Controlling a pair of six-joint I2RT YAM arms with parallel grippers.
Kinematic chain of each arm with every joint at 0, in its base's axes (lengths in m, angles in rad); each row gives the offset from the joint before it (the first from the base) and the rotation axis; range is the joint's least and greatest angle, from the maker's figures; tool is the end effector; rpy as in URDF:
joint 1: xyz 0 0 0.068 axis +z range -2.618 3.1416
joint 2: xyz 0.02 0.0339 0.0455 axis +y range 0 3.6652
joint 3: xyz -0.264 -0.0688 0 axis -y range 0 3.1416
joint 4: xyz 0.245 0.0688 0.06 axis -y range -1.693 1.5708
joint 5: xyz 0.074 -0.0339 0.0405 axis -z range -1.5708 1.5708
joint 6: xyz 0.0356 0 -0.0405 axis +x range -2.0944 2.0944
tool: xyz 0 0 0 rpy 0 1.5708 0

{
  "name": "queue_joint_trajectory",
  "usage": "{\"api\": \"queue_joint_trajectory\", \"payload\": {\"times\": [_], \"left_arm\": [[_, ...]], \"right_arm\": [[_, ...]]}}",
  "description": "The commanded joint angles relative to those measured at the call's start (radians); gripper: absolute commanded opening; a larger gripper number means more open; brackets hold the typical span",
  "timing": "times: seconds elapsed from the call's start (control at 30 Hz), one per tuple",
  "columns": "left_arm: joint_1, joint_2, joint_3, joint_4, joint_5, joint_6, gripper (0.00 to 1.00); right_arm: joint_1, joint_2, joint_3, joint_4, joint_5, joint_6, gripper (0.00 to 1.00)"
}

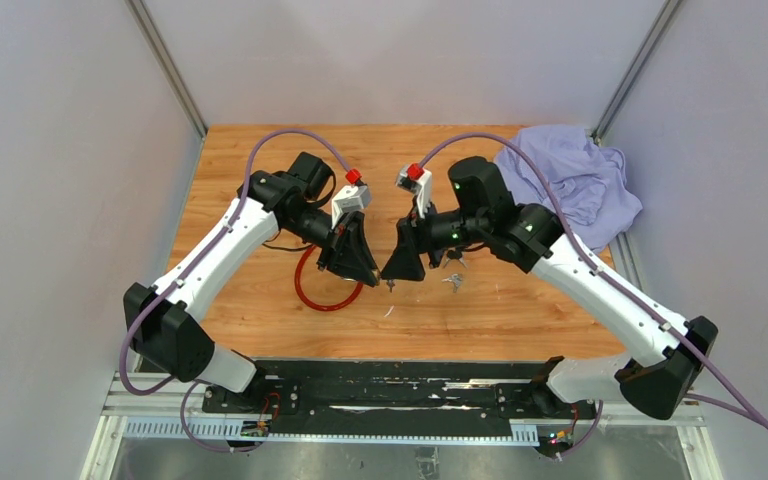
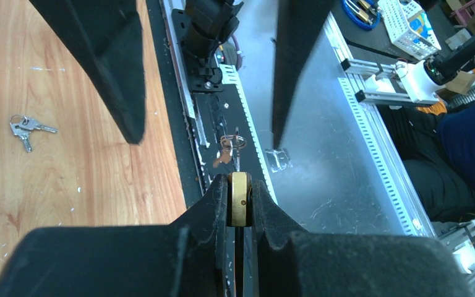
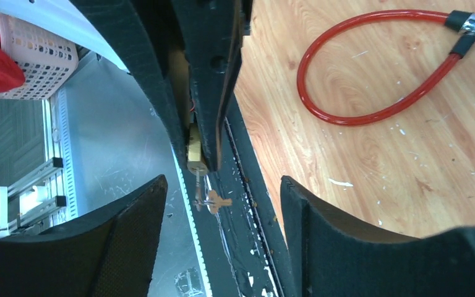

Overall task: Unlock with the key
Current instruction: Unlock the lock.

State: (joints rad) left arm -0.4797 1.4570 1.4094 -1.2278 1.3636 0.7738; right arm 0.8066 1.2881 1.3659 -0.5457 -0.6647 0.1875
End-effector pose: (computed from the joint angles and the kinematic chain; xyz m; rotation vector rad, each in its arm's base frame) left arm 0.2157 -0.1515 0.3463 1.4657 1.5830 -1.6729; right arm 0.1758 0.2152 0.3999 -1.0817 1.8948 1.2735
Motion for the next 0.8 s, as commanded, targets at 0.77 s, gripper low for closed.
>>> {"api": "queue_joint_trajectory", "payload": {"times": [0.77], "left_arm": [[0.015,-0.003,0.046,0.002,0.048,-0.008,0.00]], "right_arm": [[-0.086,-0.069,-0.105,0.102,-0.232,0.061,0.25]]}}
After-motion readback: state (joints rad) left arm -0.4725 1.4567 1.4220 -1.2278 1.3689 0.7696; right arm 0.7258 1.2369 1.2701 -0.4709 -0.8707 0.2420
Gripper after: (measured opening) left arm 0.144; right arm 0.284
